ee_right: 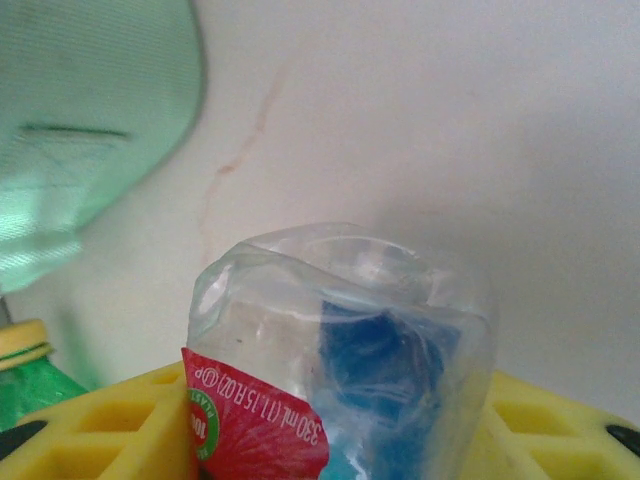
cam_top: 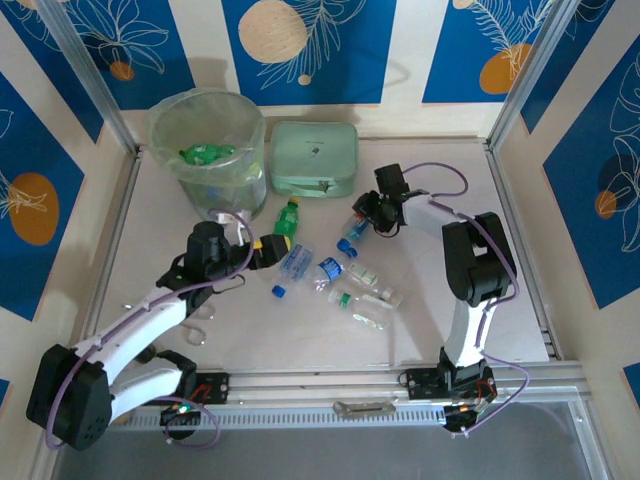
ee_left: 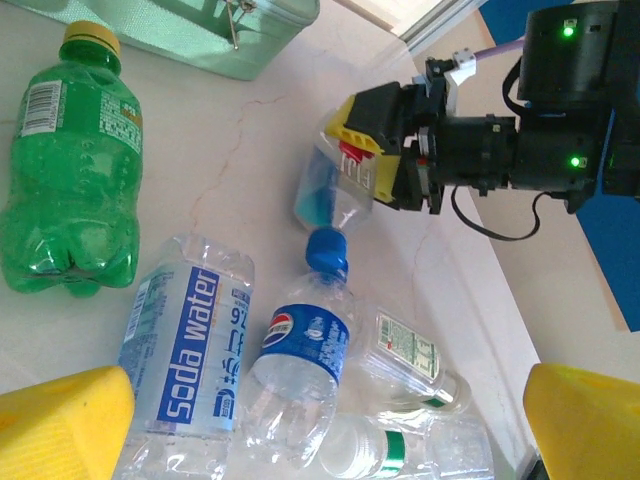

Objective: Put the plastic bottles in the bin

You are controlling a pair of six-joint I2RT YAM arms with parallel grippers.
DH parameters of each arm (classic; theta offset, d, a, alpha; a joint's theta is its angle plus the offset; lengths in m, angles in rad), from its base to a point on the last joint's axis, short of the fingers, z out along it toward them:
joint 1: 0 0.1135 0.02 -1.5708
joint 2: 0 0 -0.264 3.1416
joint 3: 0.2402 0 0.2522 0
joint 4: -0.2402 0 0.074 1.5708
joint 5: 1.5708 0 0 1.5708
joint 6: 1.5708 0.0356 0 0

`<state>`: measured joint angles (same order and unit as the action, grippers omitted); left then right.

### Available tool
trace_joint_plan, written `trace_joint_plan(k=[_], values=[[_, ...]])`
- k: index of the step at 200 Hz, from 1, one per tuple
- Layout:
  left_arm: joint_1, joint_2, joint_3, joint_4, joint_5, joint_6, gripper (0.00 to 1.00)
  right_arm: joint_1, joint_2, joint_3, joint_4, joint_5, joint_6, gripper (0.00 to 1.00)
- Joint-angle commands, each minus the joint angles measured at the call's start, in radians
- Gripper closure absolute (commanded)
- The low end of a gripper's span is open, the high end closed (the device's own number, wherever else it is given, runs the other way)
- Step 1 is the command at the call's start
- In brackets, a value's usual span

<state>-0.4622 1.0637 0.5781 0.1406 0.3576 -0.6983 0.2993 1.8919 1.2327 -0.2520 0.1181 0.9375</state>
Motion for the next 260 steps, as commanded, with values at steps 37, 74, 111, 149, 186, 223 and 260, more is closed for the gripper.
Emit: trace_joint_plan(k=[37, 74, 111, 149, 186, 223, 260], values=[[-0.034, 0.022, 0.058, 0.029, -0.012, 0.022, 0.00, -0.012, 0.046, 0.015, -0.109, -0.004, -0.065, 0.39], [-0.038, 0.009, 0.051, 0.011, -0.024, 0.026, 0.00, 0.004, 0.079, 0.045, -0.138, 0.042, -0.060, 0.25], [-0.038, 0.007, 0.057, 0.004, -0.024, 0.028, 0.00, 0.007, 0.111, 0.081, -0.151, 0.046, -0.051, 0.22], [-0.039, 0.007, 0.062, -0.003, -0.027, 0.031, 0.00, 0.008, 0.098, 0.085, -0.142, 0.045, -0.054, 0.35], [-0.042, 0.023, 0.072, -0.008, -0.025, 0.033, 0.00, 0.007, 0.030, 0.069, -0.116, 0.022, -0.067, 0.44], [-0.061, 0.063, 0.111, -0.028, -0.026, 0.041, 0.00, 0.016, -0.083, 0.062, -0.088, -0.004, -0.087, 0.46], [-0.094, 0.135, 0.173, -0.009, 0.027, 0.044, 0.00, 0.043, -0.195, 0.063, -0.066, -0.041, -0.108, 0.47]])
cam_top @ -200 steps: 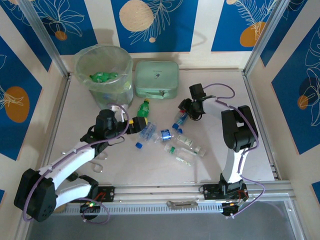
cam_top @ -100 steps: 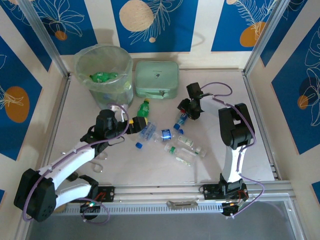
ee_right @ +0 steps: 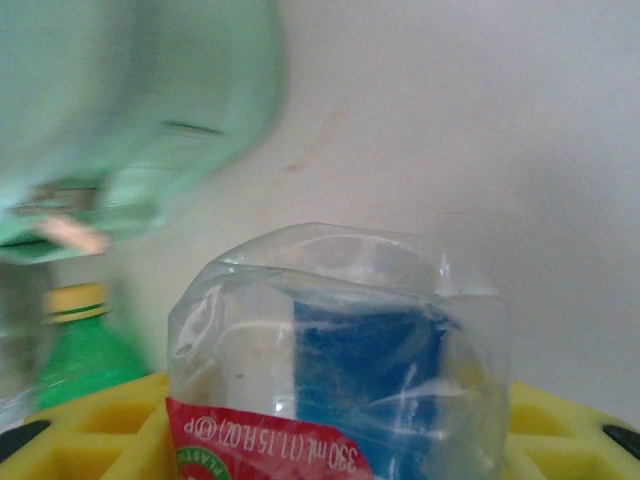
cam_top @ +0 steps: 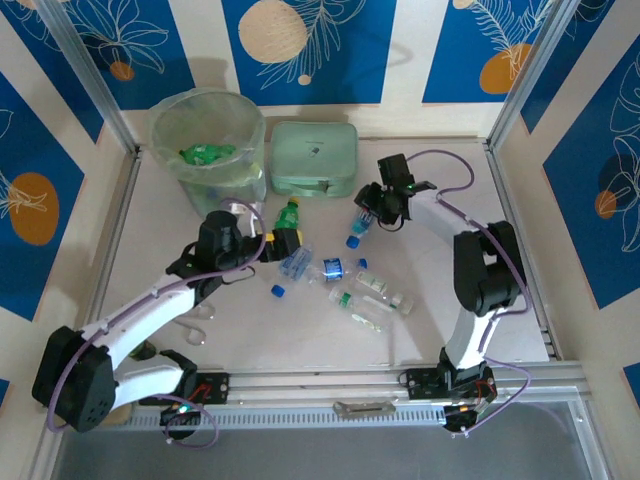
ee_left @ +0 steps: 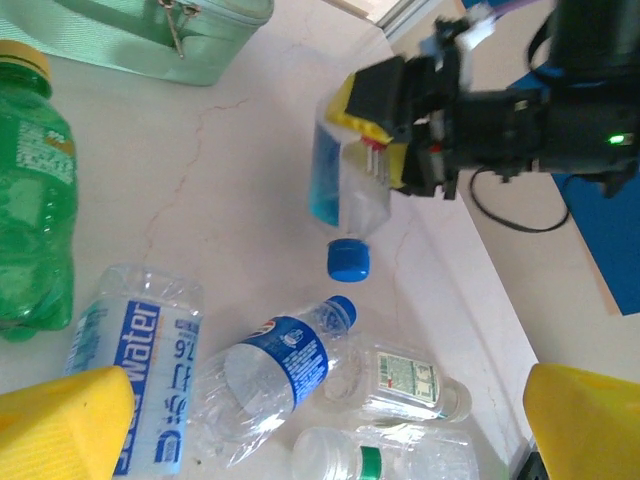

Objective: Put the plastic bottles in the bin

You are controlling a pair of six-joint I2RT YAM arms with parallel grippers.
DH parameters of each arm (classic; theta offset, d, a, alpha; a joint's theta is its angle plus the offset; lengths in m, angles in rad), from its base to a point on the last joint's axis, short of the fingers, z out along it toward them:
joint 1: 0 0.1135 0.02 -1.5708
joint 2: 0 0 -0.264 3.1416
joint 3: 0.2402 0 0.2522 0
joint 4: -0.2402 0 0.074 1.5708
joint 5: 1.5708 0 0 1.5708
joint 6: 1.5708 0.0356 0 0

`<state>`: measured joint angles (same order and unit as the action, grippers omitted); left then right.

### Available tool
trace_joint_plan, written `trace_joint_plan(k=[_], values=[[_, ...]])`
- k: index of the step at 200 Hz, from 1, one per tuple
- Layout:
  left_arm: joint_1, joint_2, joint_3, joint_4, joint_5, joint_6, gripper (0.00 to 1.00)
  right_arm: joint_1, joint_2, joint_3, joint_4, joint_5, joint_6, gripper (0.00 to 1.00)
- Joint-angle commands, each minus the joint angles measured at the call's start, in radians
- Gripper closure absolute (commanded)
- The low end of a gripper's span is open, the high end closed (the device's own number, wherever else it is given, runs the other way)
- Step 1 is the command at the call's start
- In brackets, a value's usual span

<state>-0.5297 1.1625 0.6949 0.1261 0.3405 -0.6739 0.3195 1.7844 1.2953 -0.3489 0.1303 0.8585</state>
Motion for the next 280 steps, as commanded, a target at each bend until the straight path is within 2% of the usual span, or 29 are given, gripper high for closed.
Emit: trace_joint_plan(k=[1, 54, 129, 168, 191, 248, 280], values=[[-0.028, 0.039, 0.059, 0.006, 0.045, 0.019, 0.00, 0.024, -0.091, 0.001, 0.032, -0.056, -0.029, 0.47], [-0.092, 0.144, 0.164, 0.020, 0.083, 0.041, 0.00, 0.093, -0.215, -0.023, 0.068, -0.170, -0.035, 0.47], [-0.142, 0.276, 0.253, 0.069, 0.152, 0.017, 0.00, 0.169, -0.313, -0.090, 0.101, -0.254, -0.011, 0.48], [-0.145, 0.294, 0.253, 0.110, 0.151, -0.007, 0.05, 0.186, -0.330, -0.122, 0.127, -0.275, 0.013, 0.48], [-0.144, 0.300, 0.255, 0.126, 0.153, -0.013, 0.10, 0.201, -0.333, -0.134, 0.147, -0.287, 0.030, 0.48], [-0.146, 0.302, 0.241, 0.154, 0.166, -0.026, 0.39, 0.207, -0.334, -0.142, 0.166, -0.297, 0.051, 0.48], [-0.145, 0.288, 0.223, 0.154, 0.147, -0.025, 0.42, 0.203, -0.341, -0.152, 0.175, -0.296, 0.064, 0.43]])
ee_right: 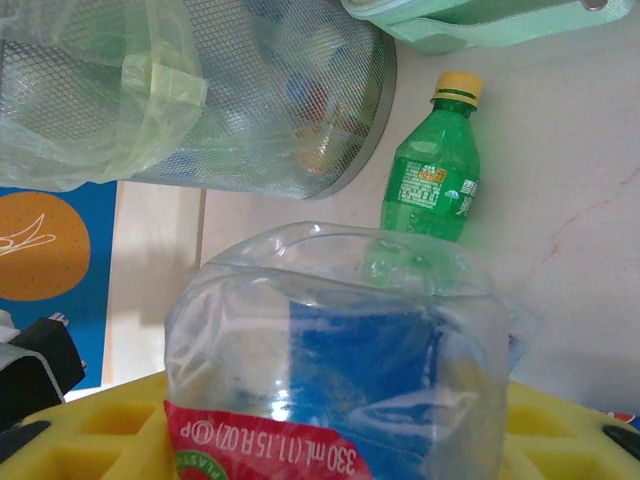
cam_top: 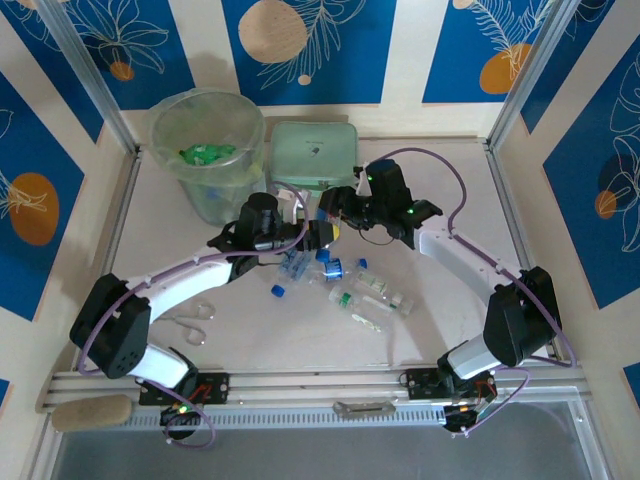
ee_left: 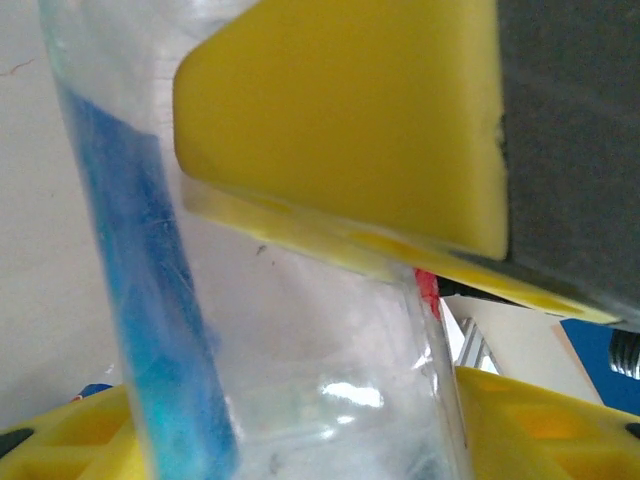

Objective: Put the plastic bottles in the bin

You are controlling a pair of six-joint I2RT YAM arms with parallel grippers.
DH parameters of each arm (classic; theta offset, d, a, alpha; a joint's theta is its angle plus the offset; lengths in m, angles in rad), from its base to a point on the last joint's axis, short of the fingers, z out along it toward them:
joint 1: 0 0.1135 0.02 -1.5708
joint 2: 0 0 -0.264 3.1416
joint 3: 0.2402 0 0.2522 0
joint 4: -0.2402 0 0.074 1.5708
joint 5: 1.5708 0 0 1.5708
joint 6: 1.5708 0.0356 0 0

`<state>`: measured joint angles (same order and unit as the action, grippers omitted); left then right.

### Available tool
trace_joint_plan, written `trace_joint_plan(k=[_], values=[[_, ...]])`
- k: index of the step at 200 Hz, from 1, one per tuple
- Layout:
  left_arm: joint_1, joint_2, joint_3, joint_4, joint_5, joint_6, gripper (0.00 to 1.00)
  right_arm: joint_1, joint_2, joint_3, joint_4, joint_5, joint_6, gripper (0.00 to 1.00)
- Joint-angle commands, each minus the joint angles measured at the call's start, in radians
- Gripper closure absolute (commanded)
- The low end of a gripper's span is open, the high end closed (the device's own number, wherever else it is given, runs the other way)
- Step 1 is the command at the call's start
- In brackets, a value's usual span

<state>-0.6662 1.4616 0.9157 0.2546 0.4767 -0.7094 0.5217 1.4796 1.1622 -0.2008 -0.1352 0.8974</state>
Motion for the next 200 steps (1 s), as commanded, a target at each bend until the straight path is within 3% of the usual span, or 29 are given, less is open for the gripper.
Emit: trace_joint_plan(k=[1, 28, 68, 103, 149, 200], values=[[-0.009, -0.012, 0.002, 0.025, 0.010, 0.011, 0.42, 0.000, -0.037, -0.019, 0.028, -0.031, 0.026, 0.42], [-0.005, -0.043, -0.009, -0.031, -0.059, 0.038, 0.43, -0.025, -0.057, -0.047, 0.053, -0.048, 0.057, 0.31], [0.013, -0.101, -0.018, -0.151, -0.150, 0.103, 0.43, -0.108, -0.121, -0.138, 0.153, -0.123, 0.135, 0.27], [0.053, -0.158, 0.037, -0.280, -0.189, 0.195, 0.44, -0.172, -0.179, -0.195, 0.148, -0.111, 0.146, 0.26], [0.157, -0.183, 0.323, -0.569, -0.256, 0.442, 0.44, -0.193, -0.236, -0.243, 0.096, -0.052, 0.113, 0.25], [0.328, -0.093, 0.711, -0.799, -0.318, 0.710, 0.45, -0.196, -0.268, -0.282, 0.061, -0.029, 0.093, 0.24]])
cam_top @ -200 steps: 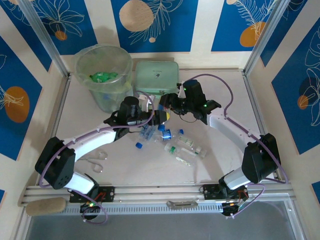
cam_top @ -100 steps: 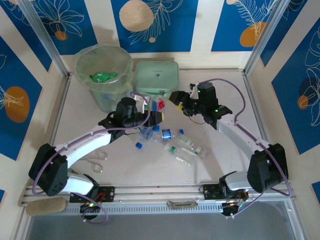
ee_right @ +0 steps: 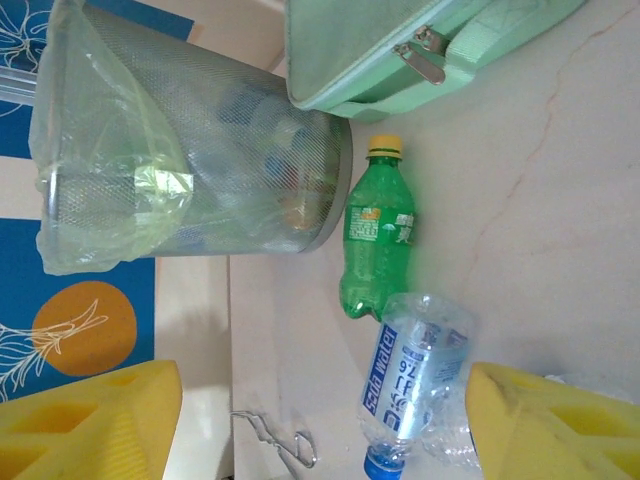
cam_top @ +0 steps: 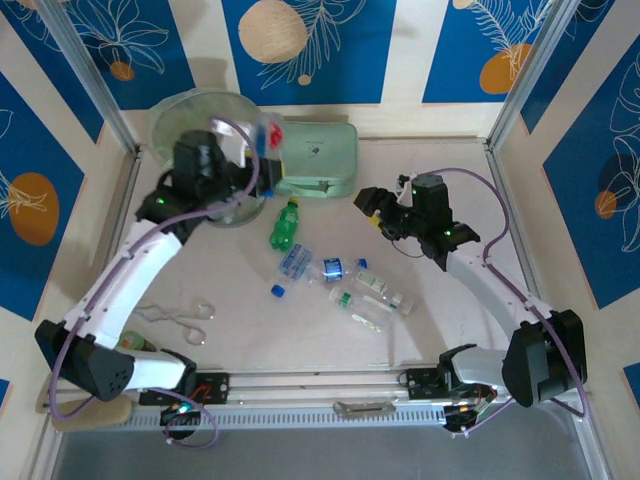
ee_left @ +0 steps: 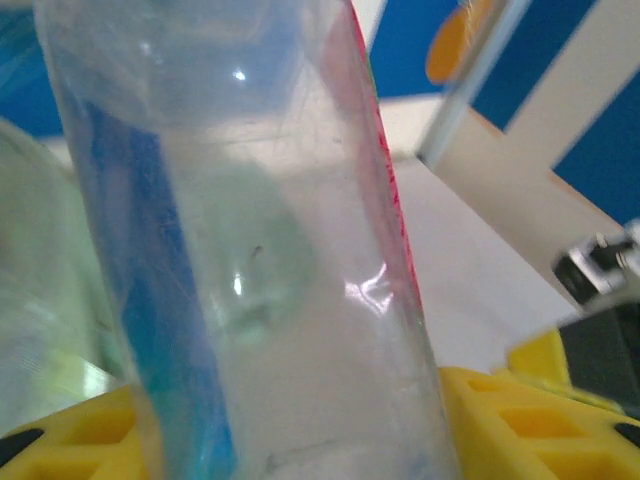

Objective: Put the plastic bottles in the bin

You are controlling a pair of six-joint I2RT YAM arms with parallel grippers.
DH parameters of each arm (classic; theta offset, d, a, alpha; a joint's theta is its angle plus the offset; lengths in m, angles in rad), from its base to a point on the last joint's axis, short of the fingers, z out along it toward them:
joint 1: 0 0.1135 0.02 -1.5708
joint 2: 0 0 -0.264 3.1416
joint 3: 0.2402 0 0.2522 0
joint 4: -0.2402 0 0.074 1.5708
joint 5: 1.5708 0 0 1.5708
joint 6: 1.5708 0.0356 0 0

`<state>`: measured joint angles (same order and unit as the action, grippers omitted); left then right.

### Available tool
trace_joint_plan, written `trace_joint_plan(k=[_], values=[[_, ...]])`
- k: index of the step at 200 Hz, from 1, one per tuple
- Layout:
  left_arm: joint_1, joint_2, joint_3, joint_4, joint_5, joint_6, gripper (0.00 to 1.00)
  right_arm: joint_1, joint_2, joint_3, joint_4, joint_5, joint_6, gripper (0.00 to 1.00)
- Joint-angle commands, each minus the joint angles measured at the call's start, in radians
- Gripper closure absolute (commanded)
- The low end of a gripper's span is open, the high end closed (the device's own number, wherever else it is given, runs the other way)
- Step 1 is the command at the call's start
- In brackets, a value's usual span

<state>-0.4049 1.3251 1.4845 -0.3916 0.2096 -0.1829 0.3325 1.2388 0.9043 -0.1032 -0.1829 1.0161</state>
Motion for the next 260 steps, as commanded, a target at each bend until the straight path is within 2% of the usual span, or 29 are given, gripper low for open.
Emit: trace_joint_plan(k=[1, 48, 86, 107, 141, 198, 213, 237, 249, 260], values=[[0.070, 0.045, 0.149, -0.156, -0.053, 0.188, 0.45, -0.007, -0.029, -0.024, -0.037, 0.018, -0.026, 0.24], [0.182, 0.176, 0.378, -0.227, -0.101, 0.331, 0.45, -0.015, -0.065, -0.030, -0.077, 0.048, -0.051, 0.24], [0.245, 0.281, 0.450, -0.243, -0.138, 0.415, 0.46, -0.024, -0.107, -0.042, -0.106, 0.070, -0.065, 0.23], [0.279, 0.342, 0.489, -0.257, -0.127, 0.406, 0.46, -0.032, -0.131, -0.050, -0.123, 0.083, -0.070, 0.23], [0.290, 0.431, 0.540, -0.300, -0.139, 0.407, 0.46, -0.039, -0.160, -0.071, -0.130, 0.092, -0.067, 0.23], [0.293, 0.501, 0.531, -0.322, -0.171, 0.404, 0.46, -0.047, -0.190, -0.082, -0.159, 0.104, -0.080, 0.23], [0.293, 0.509, 0.531, -0.326, -0.172, 0.402, 0.42, -0.048, -0.198, -0.086, -0.162, 0.108, -0.081, 0.23], [0.293, 0.508, 0.531, -0.323, -0.189, 0.395, 0.25, -0.048, -0.203, -0.089, -0.162, 0.109, -0.080, 0.23], [0.293, 0.500, 0.531, -0.320, -0.199, 0.387, 0.13, -0.047, -0.203, -0.088, -0.162, 0.109, -0.082, 0.23], [0.293, 0.489, 0.531, -0.319, -0.202, 0.380, 0.08, -0.047, -0.200, -0.090, -0.162, 0.111, -0.080, 0.23]])
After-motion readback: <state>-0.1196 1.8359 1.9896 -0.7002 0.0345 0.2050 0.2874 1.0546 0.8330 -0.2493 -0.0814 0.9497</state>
